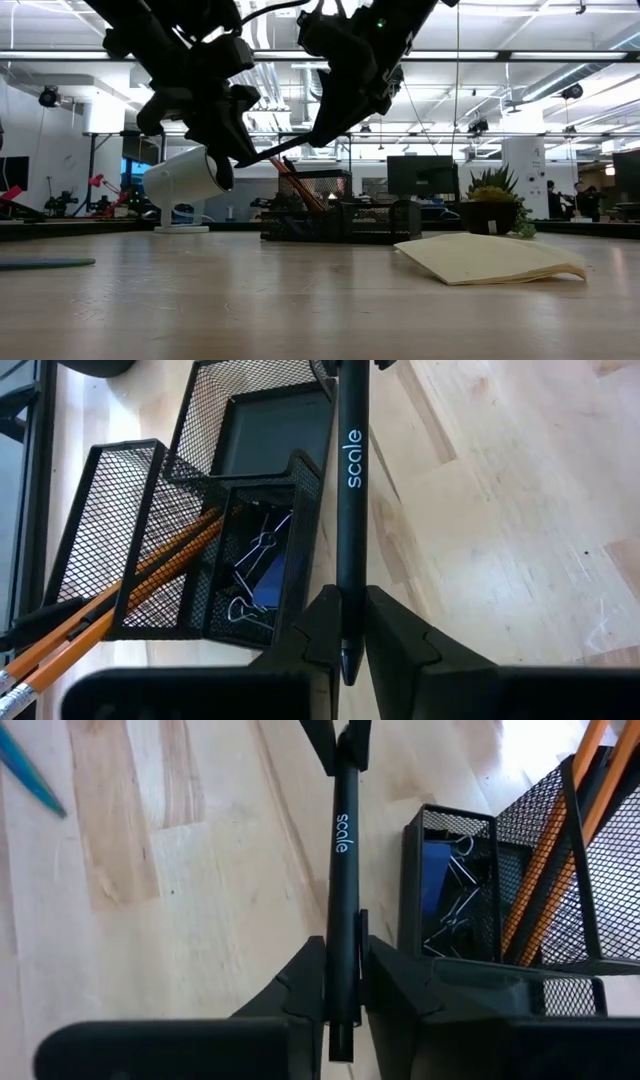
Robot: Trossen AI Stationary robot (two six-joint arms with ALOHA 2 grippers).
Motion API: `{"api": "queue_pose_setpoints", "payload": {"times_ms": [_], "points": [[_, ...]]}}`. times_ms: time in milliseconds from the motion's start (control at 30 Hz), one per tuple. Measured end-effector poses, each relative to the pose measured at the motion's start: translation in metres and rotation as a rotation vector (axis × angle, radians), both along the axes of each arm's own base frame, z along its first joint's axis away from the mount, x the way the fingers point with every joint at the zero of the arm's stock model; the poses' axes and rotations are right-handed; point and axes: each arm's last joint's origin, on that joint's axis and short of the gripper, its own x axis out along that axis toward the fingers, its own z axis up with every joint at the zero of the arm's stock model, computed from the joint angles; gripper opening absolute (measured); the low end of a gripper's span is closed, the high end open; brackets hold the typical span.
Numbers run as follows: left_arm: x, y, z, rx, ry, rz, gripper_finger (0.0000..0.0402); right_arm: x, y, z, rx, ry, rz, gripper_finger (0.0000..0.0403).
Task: Pick and place office supplies into organizer
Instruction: Put the black pen into the black desk organizer
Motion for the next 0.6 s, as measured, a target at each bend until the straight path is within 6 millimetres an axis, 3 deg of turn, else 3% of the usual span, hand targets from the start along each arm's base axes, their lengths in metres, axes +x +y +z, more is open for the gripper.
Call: {"api": "queue_pose_setpoints", "payload": {"times_ms": [333,600], "points": [[0.000,0.003,-0.001,0.065,-0.012,0.064,0.0026,0.001,-0.012,0.000,-0.017,0.008,-0.010,0.0039],[0.000,0.005,0.000,0.101,-0.021,0.108,0.0125,-0.002,-0.025,-0.002,-0.018,0.050,-0.044,0.0039]]}}
